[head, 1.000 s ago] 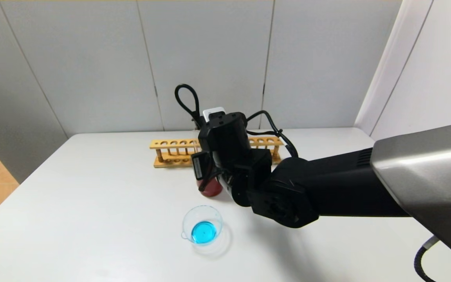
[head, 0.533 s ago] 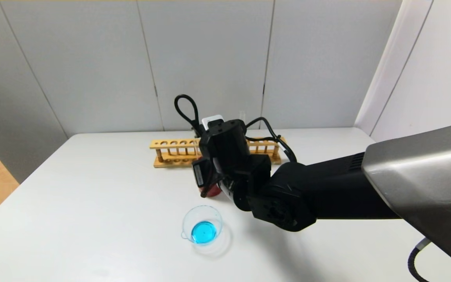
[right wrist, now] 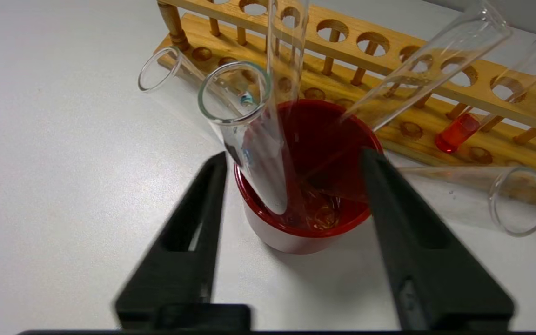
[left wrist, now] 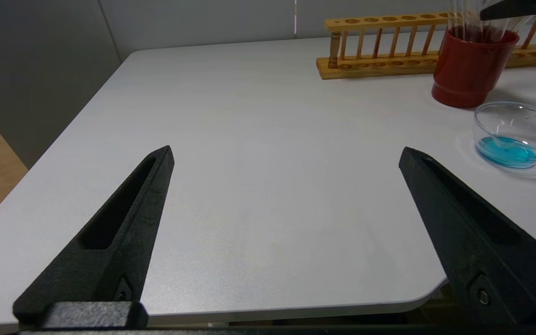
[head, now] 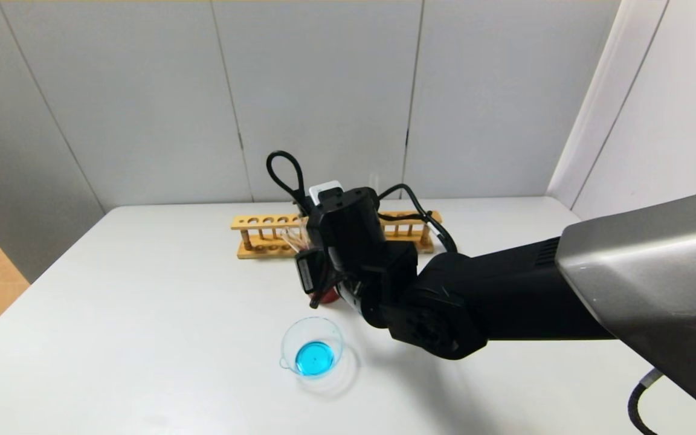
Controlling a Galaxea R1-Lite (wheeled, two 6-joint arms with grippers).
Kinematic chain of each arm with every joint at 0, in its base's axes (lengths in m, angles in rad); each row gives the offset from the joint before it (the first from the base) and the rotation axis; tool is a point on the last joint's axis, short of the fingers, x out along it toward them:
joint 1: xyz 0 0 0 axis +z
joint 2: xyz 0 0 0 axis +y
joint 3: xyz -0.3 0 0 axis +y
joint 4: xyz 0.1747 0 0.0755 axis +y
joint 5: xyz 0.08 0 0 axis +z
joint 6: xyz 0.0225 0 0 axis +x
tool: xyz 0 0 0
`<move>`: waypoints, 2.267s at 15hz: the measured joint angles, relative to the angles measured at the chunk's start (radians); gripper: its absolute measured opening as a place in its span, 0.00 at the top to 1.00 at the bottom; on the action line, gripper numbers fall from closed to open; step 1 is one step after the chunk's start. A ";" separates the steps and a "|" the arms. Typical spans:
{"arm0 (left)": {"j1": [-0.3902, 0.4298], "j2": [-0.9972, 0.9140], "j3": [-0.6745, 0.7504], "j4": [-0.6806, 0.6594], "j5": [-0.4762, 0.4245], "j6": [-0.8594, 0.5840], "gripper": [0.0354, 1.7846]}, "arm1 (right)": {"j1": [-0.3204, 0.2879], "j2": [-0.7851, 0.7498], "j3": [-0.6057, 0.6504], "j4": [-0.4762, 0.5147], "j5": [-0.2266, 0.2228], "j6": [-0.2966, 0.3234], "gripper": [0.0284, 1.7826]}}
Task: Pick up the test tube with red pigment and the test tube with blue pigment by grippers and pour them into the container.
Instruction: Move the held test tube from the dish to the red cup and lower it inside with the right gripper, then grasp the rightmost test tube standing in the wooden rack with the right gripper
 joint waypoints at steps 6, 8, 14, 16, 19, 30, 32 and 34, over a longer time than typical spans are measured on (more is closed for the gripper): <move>0.000 0.000 0.000 0.000 0.000 0.000 0.04 | -0.011 -0.011 -0.019 -0.001 0.000 -0.006 0.04; 0.000 0.000 0.000 0.000 0.000 0.000 0.04 | -0.035 -0.033 -0.036 -0.001 -0.005 -0.006 0.03; 0.000 0.000 0.000 0.000 0.000 0.000 0.04 | -0.084 -0.134 -0.012 -0.063 -0.011 -0.001 0.03; 0.000 0.000 0.000 0.000 0.000 0.000 0.04 | -0.090 -0.166 0.021 -0.105 -0.011 -0.003 0.03; 0.000 0.000 0.000 0.000 0.000 0.000 0.04 | -0.096 -0.209 0.064 -0.110 -0.014 -0.003 0.03; 0.000 0.000 0.000 0.000 0.000 0.000 0.04 | -0.184 -0.363 0.360 -0.253 -0.077 0.006 0.03; 0.000 0.000 0.000 0.000 0.000 0.000 0.04 | -0.197 -0.392 0.417 -0.286 -0.081 0.006 0.03; 0.000 0.000 0.000 0.000 0.000 0.000 0.04 | -0.204 -0.429 0.455 -0.291 -0.083 0.006 0.03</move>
